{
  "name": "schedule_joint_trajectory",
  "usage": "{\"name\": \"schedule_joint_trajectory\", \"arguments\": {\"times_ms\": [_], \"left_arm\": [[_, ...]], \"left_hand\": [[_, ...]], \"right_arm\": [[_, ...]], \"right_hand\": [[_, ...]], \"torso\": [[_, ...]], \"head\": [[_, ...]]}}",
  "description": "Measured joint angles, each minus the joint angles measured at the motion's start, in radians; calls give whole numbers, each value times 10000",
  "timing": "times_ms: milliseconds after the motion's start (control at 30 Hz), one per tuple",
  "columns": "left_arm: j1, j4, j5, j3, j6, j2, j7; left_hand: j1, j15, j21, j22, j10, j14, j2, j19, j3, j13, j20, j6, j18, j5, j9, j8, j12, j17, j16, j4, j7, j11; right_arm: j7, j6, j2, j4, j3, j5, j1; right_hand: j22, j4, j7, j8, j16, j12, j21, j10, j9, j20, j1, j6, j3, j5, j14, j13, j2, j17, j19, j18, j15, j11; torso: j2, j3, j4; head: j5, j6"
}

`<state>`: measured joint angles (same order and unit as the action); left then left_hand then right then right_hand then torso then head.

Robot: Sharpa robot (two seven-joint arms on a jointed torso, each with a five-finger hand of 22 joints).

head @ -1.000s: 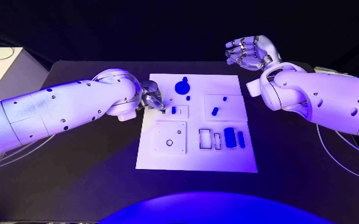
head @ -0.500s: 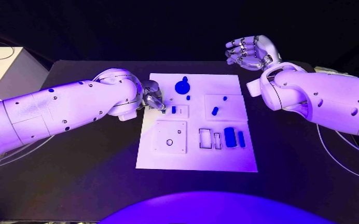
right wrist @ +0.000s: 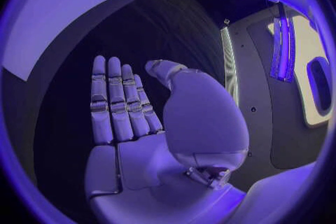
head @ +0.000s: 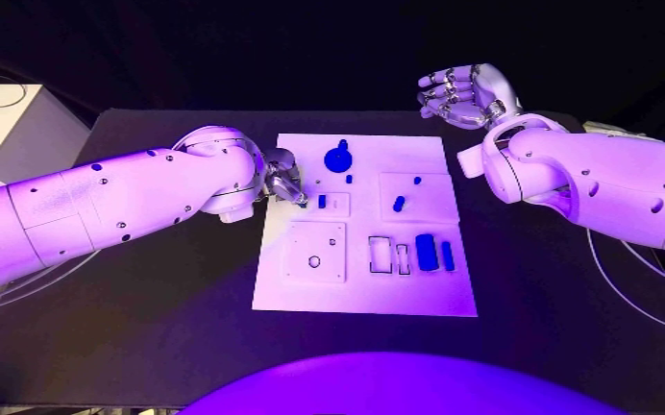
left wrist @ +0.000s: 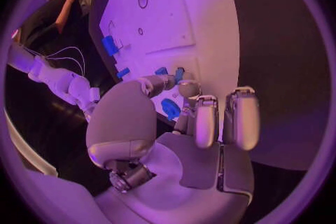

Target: Assemble the parts on the task board

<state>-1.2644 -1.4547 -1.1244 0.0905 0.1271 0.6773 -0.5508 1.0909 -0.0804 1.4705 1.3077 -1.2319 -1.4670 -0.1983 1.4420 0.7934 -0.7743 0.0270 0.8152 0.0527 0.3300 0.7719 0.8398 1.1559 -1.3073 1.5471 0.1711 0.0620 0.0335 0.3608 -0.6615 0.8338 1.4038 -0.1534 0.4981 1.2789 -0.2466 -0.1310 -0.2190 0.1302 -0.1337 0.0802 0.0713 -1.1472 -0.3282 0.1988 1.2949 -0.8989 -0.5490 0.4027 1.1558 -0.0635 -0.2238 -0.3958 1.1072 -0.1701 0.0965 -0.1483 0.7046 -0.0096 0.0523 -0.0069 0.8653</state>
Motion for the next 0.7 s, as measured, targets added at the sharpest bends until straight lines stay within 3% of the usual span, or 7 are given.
{"name": "schedule_joint_trajectory", "arguments": {"times_ms": [533,700], "left_arm": [[9,30,-36,4,40,-31,-6],[24,73,-29,6,38,-69,-7]], "left_hand": [[9,0,0,2,0,0,9,0,0,1,0,0,-1,28,23,-9,0,0,0,-1,0,-3],[-139,0,0,2,-196,0,130,36,0,-197,-35,94,0,27,169,68,117,0,40,-1,23,23]], "right_arm": [[2,9,-5,-5,-1,-4,-8],[2,12,-5,-6,-1,-5,-9]], "right_hand": [[32,0,0,0,0,0,0,0,0,0,-1,0,0,0,0,-1,2,21,0,0,0,0],[43,0,1,0,35,0,0,0,-1,0,-41,0,0,-27,0,-1,41,23,0,0,0,0]], "torso": [[0,7,-3],[2,6,-4]], "head": [[12,50],[12,70]]}}
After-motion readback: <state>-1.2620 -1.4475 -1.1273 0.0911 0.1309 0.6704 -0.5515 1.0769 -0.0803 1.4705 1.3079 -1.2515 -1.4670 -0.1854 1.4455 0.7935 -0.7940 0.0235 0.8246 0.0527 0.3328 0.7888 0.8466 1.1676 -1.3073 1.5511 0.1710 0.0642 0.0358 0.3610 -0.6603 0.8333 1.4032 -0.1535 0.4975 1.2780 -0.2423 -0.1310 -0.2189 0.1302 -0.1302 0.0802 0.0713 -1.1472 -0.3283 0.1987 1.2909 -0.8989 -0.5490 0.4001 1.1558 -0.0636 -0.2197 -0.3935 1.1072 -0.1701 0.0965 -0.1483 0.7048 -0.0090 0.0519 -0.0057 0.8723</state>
